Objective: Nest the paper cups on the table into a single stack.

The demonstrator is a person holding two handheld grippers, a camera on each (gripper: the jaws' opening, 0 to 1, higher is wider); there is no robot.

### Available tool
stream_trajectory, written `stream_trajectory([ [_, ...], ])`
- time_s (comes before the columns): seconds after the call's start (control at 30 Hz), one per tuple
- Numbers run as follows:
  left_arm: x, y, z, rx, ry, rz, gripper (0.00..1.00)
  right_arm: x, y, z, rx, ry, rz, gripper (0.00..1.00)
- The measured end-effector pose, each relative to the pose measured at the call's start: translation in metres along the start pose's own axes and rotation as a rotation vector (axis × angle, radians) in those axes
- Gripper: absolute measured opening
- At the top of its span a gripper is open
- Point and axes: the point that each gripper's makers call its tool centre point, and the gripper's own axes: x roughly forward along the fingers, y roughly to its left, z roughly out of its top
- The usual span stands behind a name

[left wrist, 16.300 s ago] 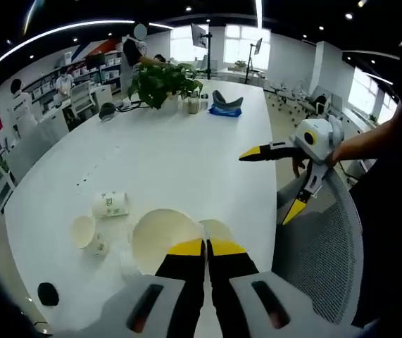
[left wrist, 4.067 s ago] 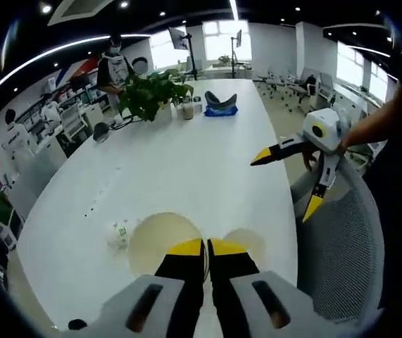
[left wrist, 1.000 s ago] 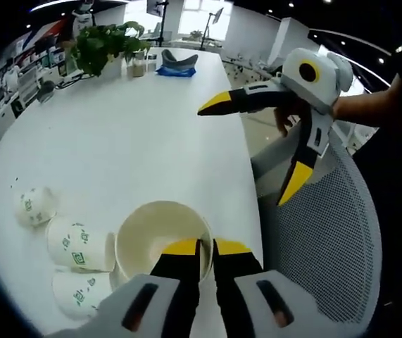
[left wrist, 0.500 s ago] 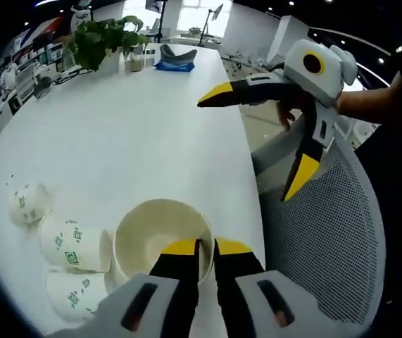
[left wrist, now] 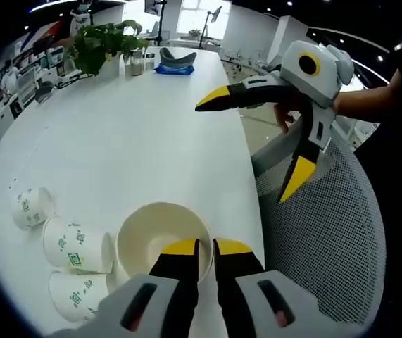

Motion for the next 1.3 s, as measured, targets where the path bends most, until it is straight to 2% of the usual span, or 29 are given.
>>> stream_trajectory([
  [0.33,-0.018,0.000,0.008,-0.001,-0.040,0.035,0.06,0.000,0.001,0.001,0.000,-0.001,-0.001,0.90],
  [0.53,-0.030,0.009,0.010,0.000,-0.066,0.058,0.07,0.000,0.002,0.001,-0.001,0.002,0.001,0.90],
  [0.77,-0.034,0.008,0.010,0.003,-0.074,0.056,0.08,0.000,0.001,0.000,-0.003,0.002,0.002,0.90],
  [0.93,-0.044,0.008,0.015,-0.003,-0.109,0.073,0.08,0.000,0.000,-0.001,-0.003,0.003,0.002,0.90],
  [1.13,-0.061,0.013,0.018,-0.024,-0.152,0.129,0.12,0.001,0.001,-0.002,-0.007,0.006,0.006,0.90],
  [1.23,-0.068,0.023,0.015,-0.039,-0.171,0.153,0.13,0.001,0.001,-0.002,-0.006,0.005,0.008,0.90],
  [1.3,-0.074,0.023,0.018,-0.057,-0.177,0.193,0.15,0.001,0.002,-0.002,-0.008,0.008,0.010,0.90],
])
